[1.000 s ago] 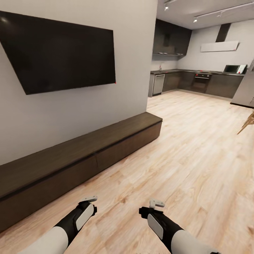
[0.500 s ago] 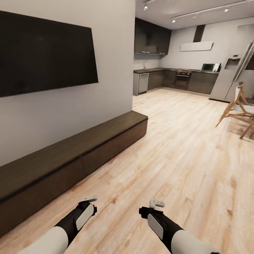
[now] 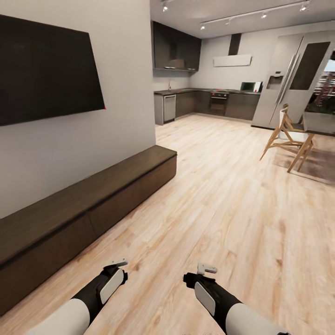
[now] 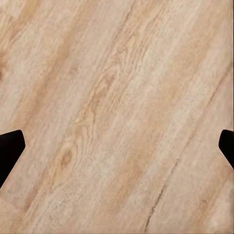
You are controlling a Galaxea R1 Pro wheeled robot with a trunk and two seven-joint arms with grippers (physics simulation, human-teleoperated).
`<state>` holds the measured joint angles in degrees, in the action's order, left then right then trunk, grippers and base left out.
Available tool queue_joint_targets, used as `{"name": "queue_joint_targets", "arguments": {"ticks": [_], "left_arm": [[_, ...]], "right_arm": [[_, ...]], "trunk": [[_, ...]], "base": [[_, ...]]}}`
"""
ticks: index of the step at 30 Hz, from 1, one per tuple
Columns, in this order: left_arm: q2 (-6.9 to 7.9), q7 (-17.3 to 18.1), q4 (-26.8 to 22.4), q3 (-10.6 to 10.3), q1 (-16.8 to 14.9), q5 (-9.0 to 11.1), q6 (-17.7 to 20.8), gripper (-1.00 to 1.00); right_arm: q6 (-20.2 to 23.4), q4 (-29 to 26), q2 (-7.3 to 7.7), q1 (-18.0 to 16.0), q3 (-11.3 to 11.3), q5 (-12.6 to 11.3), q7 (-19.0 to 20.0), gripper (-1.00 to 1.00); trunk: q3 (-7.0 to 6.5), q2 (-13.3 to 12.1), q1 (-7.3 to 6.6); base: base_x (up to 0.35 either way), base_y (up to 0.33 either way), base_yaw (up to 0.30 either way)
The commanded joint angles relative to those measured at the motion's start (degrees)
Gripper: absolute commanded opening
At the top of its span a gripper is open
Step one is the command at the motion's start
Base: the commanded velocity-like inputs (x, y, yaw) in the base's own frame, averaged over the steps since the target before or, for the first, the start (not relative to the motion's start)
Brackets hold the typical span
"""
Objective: Place each of the two pumpkins and all three candles from the living room inside a cabinet in the living room (use any cabinet), then make sure every cabinet is closed, and position the cauldron so it is next to a table in the living room.
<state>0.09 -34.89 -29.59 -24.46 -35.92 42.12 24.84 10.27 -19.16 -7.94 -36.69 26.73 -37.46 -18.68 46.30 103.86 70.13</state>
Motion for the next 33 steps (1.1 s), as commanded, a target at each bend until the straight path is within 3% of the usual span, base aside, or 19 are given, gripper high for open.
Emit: {"name": "queue_joint_targets", "arguments": {"ticks": [1, 33], "left_arm": [[0.07, -0.44, -0.11, -0.33, -0.03, 0.33, 0.21, 1.0], [0.19, -0.44, -0.11, -0.33, -0.03, 0.31, -0.7, 1.0]], "right_arm": [[0.27, -0.09, 0.03, -0.05, 0.47, -0.33, -0.45, 1.0], [0.05, 0.1, 0.03, -0.05, 0.35, -0.47, -0.49, 1.0]], "trunk": [[0.08, 0.03, -0.01], [0.87, 0.03, -0.01]], "base": [[0.0, 0.0, -0.266], [0.02, 0.0, -0.267]]}}
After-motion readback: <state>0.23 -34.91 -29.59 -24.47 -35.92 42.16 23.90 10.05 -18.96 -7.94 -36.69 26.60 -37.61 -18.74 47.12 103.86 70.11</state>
